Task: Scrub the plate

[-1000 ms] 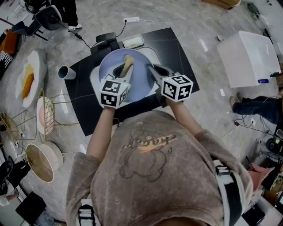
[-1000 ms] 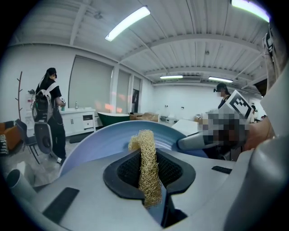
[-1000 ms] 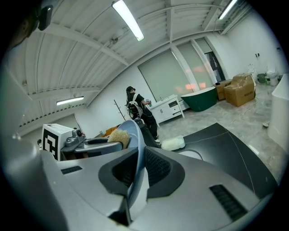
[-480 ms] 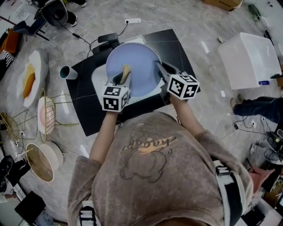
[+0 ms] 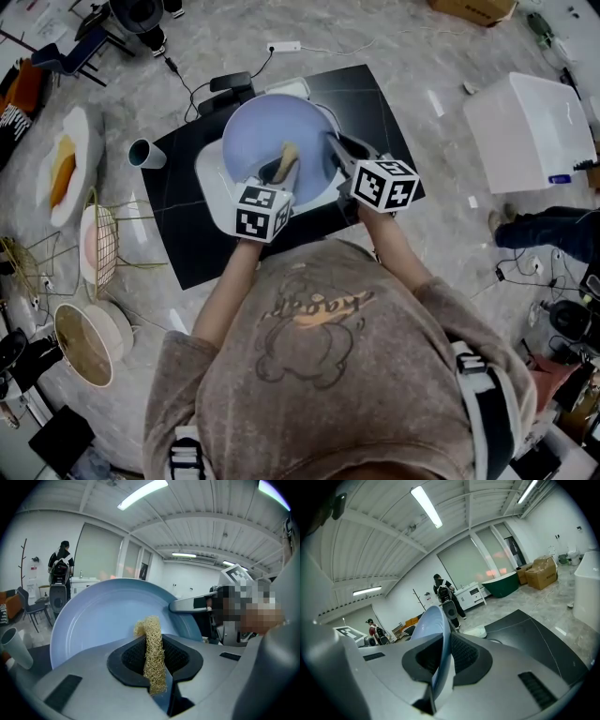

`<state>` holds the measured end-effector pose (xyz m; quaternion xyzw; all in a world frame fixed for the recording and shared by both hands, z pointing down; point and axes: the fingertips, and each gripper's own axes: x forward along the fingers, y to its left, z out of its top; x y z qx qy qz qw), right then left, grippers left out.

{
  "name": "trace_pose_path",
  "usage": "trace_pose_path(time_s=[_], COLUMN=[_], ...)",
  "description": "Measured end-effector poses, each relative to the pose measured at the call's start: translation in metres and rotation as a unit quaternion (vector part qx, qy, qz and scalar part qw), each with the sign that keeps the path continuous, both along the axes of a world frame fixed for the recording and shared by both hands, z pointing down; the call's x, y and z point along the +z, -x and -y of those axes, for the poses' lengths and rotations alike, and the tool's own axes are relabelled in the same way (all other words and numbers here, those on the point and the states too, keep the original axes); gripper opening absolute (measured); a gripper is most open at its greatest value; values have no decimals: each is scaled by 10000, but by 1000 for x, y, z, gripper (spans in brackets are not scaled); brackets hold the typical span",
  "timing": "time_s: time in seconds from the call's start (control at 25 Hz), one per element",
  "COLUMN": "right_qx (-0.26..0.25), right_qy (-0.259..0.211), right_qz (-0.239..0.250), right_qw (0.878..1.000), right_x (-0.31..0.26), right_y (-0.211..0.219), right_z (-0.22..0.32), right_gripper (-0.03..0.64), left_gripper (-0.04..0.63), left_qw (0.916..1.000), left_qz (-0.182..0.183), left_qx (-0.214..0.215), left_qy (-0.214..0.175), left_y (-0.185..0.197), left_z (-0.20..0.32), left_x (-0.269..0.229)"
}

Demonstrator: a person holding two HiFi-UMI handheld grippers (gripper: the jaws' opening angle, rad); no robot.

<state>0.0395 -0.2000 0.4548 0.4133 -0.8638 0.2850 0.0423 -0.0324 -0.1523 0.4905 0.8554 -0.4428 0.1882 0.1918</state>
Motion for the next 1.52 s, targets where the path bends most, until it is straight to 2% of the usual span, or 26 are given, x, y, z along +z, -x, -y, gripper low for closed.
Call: trace_pose_path(time_s=[0.36,0.64,0.8,1.0,1.2,1.36,1.52], right_qx=[-242,-323,-311,-309,-258,-149,46], right_qy=[-17,-24,-15,10,-15,-12,13], right_qz=[-75,-99,-99,-97,-124,-79,44], right_qw=[9997,9994,9995,9995,9996,9999,10000], right_x=[4,4,6,7,6,4,3], right_y=[8,8,4,3,-3,-10,-21], right_z=[-8,-8,-8,-7,-4,1,9], right_gripper=[37,37,37,38,40,41,41], left_gripper=[78,78,78,78,78,78,78], left_qw=[9991,9985,9986,9986,9954,9943,9940], left_qz=[84,267,371,487,924,1008,1008], left_qx=[325,377,261,-26,-265,-276,-106], left_qy=[-258,-296,-263,-179,0,200,423], left_y=[-16,-5,8,33,58,66,61], left_z=[21,46,54,60,58,50,35], left_x=[-22,-33,-32,-25,-11,0,11])
